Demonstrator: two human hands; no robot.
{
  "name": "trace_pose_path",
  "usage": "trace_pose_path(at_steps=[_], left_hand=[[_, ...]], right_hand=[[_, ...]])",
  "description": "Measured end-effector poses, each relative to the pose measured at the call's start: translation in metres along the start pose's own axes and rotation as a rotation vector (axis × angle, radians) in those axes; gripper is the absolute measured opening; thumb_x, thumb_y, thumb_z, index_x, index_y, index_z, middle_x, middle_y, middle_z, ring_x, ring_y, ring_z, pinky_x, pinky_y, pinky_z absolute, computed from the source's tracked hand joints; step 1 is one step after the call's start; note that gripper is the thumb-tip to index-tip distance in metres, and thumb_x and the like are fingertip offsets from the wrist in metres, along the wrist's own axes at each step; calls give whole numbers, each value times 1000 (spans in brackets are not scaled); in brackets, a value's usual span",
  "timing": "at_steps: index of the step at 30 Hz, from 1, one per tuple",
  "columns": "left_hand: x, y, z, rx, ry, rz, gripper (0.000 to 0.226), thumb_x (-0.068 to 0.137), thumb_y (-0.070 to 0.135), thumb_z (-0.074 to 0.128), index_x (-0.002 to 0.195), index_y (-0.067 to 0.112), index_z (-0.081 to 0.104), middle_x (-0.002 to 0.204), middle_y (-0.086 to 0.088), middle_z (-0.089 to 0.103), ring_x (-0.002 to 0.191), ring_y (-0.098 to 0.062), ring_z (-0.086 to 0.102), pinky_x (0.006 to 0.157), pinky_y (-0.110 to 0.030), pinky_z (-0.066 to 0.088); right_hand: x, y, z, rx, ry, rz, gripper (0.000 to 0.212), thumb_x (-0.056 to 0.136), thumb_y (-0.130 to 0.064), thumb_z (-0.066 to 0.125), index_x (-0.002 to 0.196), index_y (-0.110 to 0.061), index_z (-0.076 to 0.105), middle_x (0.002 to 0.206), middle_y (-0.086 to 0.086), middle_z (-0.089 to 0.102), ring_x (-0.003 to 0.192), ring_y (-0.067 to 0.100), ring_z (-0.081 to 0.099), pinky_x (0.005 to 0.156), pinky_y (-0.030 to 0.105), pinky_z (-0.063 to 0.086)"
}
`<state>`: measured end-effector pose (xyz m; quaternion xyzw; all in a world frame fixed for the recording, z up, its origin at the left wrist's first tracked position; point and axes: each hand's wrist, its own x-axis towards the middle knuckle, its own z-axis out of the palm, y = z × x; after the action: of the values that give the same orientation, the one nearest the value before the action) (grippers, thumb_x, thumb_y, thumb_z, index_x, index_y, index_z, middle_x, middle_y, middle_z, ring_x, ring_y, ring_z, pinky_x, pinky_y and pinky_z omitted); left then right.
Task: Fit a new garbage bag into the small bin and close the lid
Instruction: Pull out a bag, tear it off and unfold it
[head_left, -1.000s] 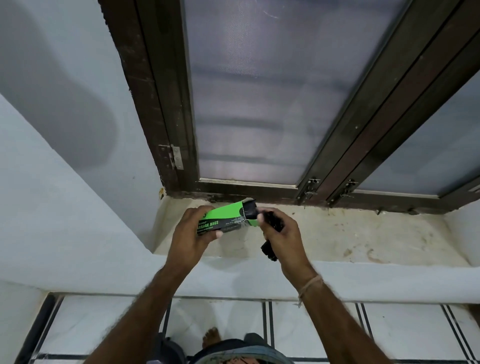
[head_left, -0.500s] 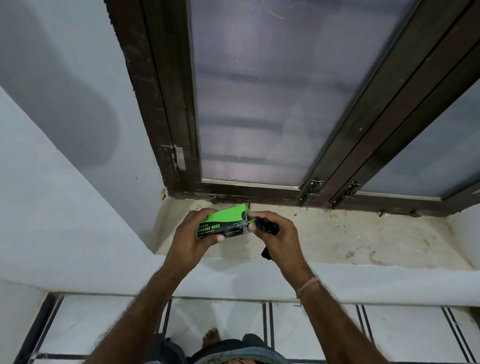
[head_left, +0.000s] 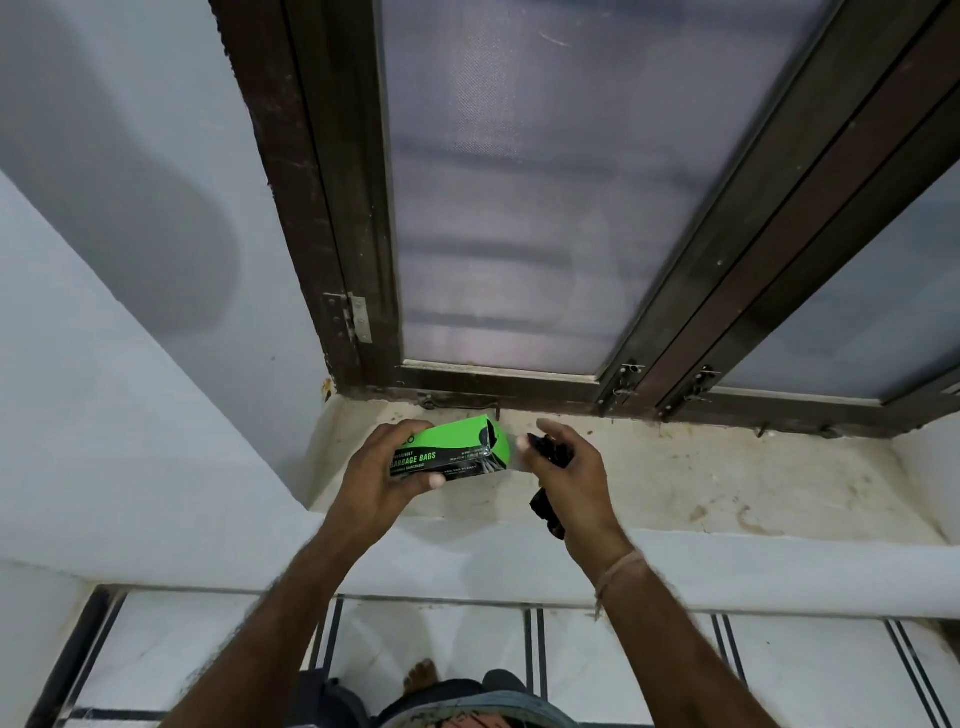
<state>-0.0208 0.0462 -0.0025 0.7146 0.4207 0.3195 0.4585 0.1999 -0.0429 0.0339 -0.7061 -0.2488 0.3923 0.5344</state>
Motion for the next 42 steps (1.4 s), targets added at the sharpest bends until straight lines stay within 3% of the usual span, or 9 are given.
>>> trace_pose_path(at_steps=[2,4,9,12,19,25,32,39,42], left_hand=[[0,-1,-1,-4,1,-11,53,73,35,81,124,33,63,117,4,63,108,-4,61,90,-18,50],[0,-2,-3,1,7,-17,54,73,34,81,123,33,63,117,4,63,109,-7,61,88,-12,48],[-1,1,-6,57,-20,36,52,74,34,80,122,37,61,115,10,61,108,0,58,86,-8,44],[1,1,-6,91,-50,49,51,76,33,80,124,33,62,116,9,61,109,-6,59,86,-6,43],[1,3,-8,108,-95,71,52,76,38,79,125,26,66,119,4,62,112,-6,57,91,-26,52],[0,5,-7,102,-105,85,51,76,39,80,124,27,66,118,2,63,110,-10,59,91,-30,52],[-2,6,-2,106,-95,68,53,73,37,81,123,30,66,116,5,62,108,-6,58,91,-26,50],[-4,5,2,131,-49,38,54,75,35,80,126,25,66,117,7,62,109,-5,58,90,-25,50],[-3,4,4,167,-6,5,56,75,37,77,127,22,66,115,4,61,104,-9,59,88,-22,48]], right_hand=[[-2,-3,-6,132,-86,38,23,97,-23,73,119,-17,75,88,1,70,48,14,50,46,26,41],[-3,-9,-13,198,-153,4,20,99,-21,70,116,-16,78,77,-1,63,50,11,43,45,26,43],[3,-19,-20,11,-343,-189,24,95,-10,75,118,-16,77,83,-16,69,67,-1,58,65,15,49],[9,-24,-19,-127,-412,-237,21,89,-5,79,109,-9,75,99,-4,74,92,3,67,86,22,53],[19,-34,-22,-373,-547,-250,17,85,-4,83,87,-13,69,80,-8,63,80,9,58,80,27,48],[14,-32,-19,-300,-480,-268,24,84,15,70,83,-8,72,78,3,67,75,12,63,76,26,52],[7,-17,-10,-206,-380,-270,13,88,8,75,97,2,69,87,1,67,78,8,61,75,20,49],[-2,0,-5,-42,-272,-179,10,91,4,74,101,0,74,79,-2,68,55,12,53,48,26,49],[0,3,-4,-26,-278,-147,25,89,4,76,113,-2,74,101,1,75,81,1,68,72,17,54]])
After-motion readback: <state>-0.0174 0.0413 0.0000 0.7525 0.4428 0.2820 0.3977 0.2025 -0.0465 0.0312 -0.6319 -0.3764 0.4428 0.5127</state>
